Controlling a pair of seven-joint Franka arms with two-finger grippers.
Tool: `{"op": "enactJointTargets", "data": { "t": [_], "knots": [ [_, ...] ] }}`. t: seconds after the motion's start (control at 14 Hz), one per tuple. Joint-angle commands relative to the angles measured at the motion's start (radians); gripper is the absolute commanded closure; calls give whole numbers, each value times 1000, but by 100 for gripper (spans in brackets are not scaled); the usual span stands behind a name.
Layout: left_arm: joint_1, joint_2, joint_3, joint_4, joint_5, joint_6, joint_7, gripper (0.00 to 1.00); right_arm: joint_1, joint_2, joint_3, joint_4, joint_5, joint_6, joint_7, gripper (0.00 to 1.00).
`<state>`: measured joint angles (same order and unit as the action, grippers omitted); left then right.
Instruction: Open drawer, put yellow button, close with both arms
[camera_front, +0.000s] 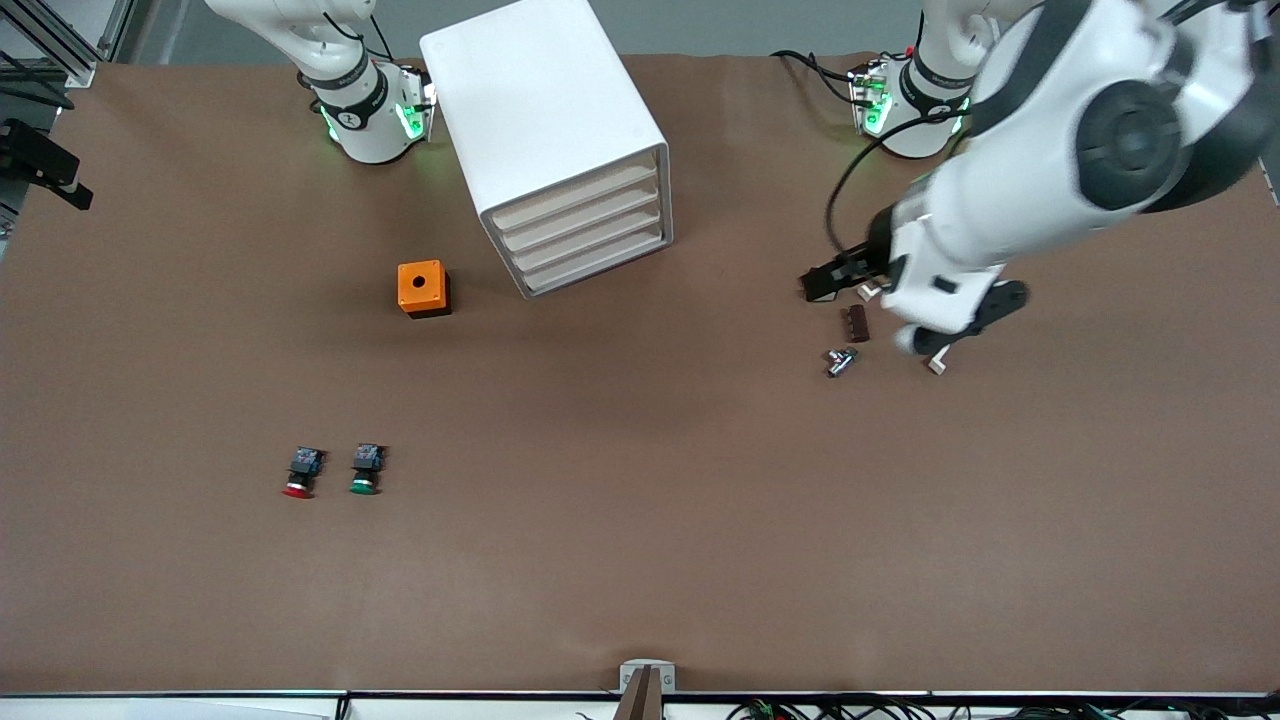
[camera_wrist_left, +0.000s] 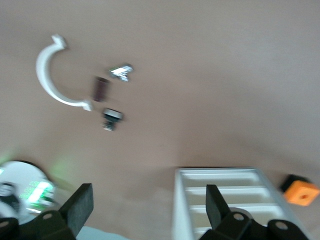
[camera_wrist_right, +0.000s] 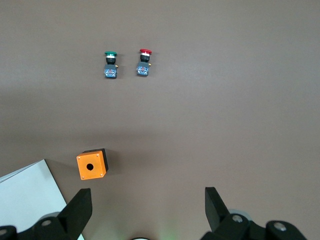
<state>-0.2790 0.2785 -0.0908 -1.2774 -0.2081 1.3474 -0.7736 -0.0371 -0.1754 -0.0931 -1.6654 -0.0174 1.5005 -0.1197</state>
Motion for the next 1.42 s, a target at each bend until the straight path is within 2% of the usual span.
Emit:
{"op": "enactJointTargets", "data": {
  "t": [0.0, 0.14, 0.36, 0.57, 1.0, 1.35],
  "knots": [
    [55, -146, -10, -184, 88, -1, 176, 1, -3, -30, 10, -23, -9, 4, 49, 0],
    [128, -241, -10, -304, 93, 18, 311, 1, -1, -32, 12, -28, -6, 6, 55, 0],
    [251, -384, -14, -500, 95, 117, 501, 1, -4, -36, 9, -31, 36, 12, 55, 0],
    [302, -462, -9, -618, 95, 194, 600, 1, -3, -36, 10, -31, 36, 9, 54, 0],
    [284, -469, -3, -669, 150, 297, 608, 0, -4, -35, 9, -31, 36, 11, 54, 0],
    [300, -464, -4, -639, 179, 400, 608, 0, -3, -33, 10, -33, 36, 14, 52, 0]
  ]
}}
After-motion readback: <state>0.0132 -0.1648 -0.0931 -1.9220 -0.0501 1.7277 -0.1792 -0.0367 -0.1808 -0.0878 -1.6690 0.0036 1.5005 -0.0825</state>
